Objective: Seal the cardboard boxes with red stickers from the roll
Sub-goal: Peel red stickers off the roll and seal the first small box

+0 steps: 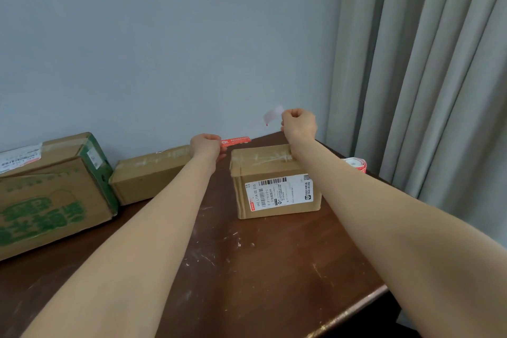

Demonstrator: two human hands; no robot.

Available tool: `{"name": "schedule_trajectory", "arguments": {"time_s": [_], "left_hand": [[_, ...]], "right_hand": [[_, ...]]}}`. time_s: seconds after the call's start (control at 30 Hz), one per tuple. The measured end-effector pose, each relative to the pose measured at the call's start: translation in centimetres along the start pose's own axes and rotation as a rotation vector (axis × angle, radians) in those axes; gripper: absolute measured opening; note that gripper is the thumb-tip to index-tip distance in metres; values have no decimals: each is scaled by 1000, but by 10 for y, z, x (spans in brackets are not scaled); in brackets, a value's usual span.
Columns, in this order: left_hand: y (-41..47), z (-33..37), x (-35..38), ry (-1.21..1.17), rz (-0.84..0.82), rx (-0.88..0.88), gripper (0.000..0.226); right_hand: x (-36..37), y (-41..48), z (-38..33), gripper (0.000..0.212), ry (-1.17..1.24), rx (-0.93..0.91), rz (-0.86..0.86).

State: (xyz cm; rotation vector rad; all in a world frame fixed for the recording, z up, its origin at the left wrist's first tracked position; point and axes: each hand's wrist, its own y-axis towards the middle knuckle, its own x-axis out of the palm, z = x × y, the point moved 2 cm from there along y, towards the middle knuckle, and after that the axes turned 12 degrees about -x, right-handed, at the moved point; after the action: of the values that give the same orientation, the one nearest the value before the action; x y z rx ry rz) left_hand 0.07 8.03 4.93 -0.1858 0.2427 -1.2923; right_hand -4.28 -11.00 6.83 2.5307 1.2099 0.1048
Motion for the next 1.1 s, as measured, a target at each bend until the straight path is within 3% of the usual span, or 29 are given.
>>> {"name": "schedule_trajectory", "arguments": {"time_s": [0.13, 0.63, 0.73, 0.93, 1.1], "left_hand": [[-5, -3, -6, 11, 1, -20, 26], [-53, -4, -37, 22, -25, -4, 19], [-54, -14, -50, 184, -6, -30, 26], [-51, -42, -69, 751, -15, -79, 23], [-48, -54, -70, 1032, -36, -143, 28]], "right_hand": [[10, -6, -5, 21, 30, -7, -11], [-10, -53, -14, 13, 50, 3, -25], [-13, -62, -17, 14, 64, 19, -40], [-7, -72, -22, 13, 58, 29, -76], [-5, -71, -20, 13, 45, 37, -95]]}}
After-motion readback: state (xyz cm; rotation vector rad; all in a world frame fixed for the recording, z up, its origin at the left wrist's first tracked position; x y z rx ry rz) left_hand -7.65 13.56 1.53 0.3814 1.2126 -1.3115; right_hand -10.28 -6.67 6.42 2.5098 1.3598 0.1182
